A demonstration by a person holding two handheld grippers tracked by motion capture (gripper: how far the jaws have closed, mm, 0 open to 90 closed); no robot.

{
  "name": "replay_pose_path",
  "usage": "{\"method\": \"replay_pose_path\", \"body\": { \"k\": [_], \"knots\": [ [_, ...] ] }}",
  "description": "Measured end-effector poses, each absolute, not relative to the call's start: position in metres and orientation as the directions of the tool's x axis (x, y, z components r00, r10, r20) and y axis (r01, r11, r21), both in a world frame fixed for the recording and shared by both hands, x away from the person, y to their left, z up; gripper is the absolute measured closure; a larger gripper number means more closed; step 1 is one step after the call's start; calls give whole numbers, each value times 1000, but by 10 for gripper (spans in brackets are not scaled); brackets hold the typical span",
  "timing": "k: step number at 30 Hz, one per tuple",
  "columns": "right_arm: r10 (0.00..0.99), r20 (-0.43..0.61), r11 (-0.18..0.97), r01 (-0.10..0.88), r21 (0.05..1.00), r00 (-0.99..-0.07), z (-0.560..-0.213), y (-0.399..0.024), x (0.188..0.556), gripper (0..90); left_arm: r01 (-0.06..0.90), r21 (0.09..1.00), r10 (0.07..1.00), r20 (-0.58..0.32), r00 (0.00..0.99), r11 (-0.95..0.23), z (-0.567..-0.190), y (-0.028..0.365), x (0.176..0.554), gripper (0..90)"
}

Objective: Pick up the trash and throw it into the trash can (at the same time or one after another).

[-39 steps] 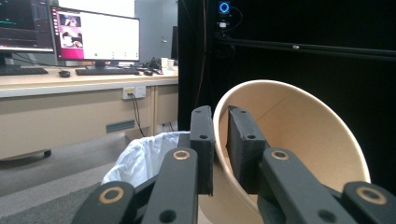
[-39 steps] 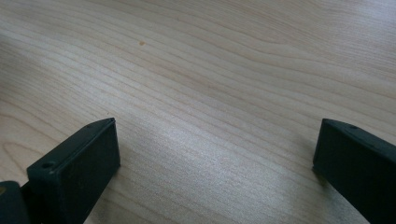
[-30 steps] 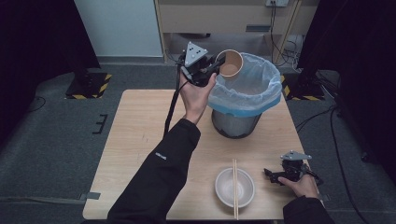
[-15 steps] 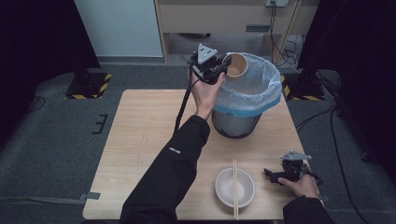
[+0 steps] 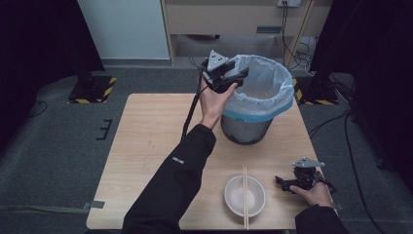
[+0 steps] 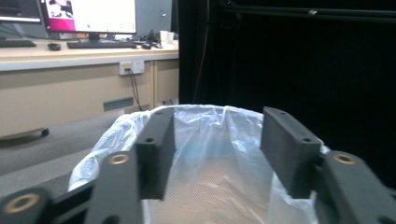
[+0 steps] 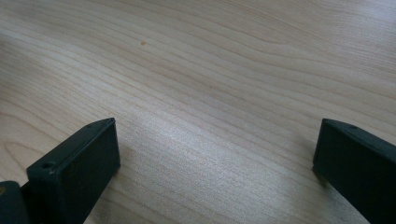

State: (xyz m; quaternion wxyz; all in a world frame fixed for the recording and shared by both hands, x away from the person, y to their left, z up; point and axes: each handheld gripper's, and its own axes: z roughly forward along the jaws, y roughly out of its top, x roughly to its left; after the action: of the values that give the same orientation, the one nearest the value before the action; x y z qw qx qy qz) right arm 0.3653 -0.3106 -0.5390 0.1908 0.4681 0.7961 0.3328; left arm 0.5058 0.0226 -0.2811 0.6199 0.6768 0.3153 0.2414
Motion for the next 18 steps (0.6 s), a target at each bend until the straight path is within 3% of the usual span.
{"method": "replay_pose_path", "body": {
  "k": [7, 13, 18],
  "knots": [
    [872, 9, 341, 619, 708, -490, -539, -310, 365, 8, 84, 990, 708, 21, 706, -113, -287, 69, 465, 278],
    [871, 9, 342, 620, 706, -490, -539, -311, 365, 8, 111, 984, 711, 19, 703, -136, -313, 116, 428, 231],
    [871, 7, 343, 619, 706, -491, -539, -310, 365, 10, 228, 953, 721, -13, 693, -202, -369, 164, 387, 211]
  ]
}}
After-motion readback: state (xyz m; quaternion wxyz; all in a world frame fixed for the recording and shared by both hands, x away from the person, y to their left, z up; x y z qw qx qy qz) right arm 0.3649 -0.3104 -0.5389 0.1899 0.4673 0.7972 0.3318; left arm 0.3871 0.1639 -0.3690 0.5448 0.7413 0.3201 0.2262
